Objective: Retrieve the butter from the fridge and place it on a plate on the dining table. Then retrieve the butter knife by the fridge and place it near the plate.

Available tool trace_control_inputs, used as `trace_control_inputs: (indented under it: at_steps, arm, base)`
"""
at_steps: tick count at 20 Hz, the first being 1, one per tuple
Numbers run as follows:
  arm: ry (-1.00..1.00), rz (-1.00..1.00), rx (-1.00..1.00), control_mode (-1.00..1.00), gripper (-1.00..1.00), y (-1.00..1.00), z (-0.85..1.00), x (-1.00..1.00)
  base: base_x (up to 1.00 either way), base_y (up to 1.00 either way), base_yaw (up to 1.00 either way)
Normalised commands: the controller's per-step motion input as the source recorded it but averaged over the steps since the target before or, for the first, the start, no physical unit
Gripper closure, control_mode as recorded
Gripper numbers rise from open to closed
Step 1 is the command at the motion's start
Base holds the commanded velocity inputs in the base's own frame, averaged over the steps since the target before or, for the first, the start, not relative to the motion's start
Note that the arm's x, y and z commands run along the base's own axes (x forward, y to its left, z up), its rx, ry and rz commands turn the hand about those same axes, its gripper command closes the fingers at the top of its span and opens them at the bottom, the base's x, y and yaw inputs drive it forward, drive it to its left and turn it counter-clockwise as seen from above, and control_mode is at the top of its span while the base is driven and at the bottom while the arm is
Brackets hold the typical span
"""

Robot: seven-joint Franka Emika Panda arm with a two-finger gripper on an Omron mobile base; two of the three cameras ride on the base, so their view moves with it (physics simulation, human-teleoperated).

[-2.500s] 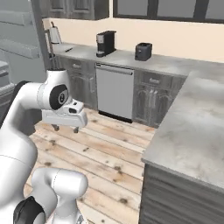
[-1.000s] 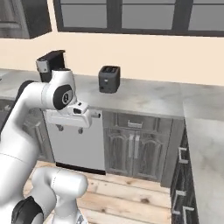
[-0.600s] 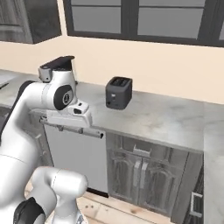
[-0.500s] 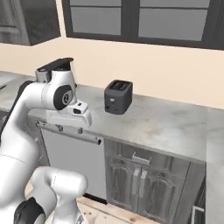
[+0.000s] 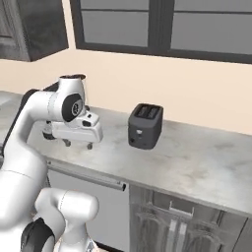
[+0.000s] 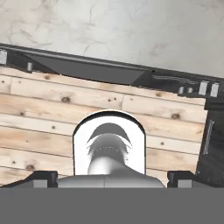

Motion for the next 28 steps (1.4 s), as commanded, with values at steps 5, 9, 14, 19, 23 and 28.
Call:
trace_control_inputs:
  at_steps: [5, 9, 14, 19, 23, 28]
  arm:
    - [0.0, 0.0, 0.0, 1.0, -1.0, 0.0, 0.0, 0.0]
    - [0.0, 0.0, 0.0, 1.0, -1.0, 0.0, 0.0, 0.0]
    - [0.0, 0.0, 0.0, 1.0, -1.0, 0.0, 0.0, 0.0]
    - [0.0, 0.0, 0.0, 1.0, -1.0, 0.0, 0.0, 0.0]
    - [0.0, 0.0, 0.0, 1.0, -1.0, 0.0, 0.0, 0.0]
    - [0.0, 0.0, 0.0, 1.0, -1.0, 0.0, 0.0, 0.0]
  base:
    - [0.34, 0.98, -0.16]
    - [0.18, 0.92, -0.14]
    - [0.22, 0.94, -0.12]
    - [0.28, 0.97, -0.06]
    - [0.51, 0.63, 0.06]
    - [0.93, 0.06, 0.33]
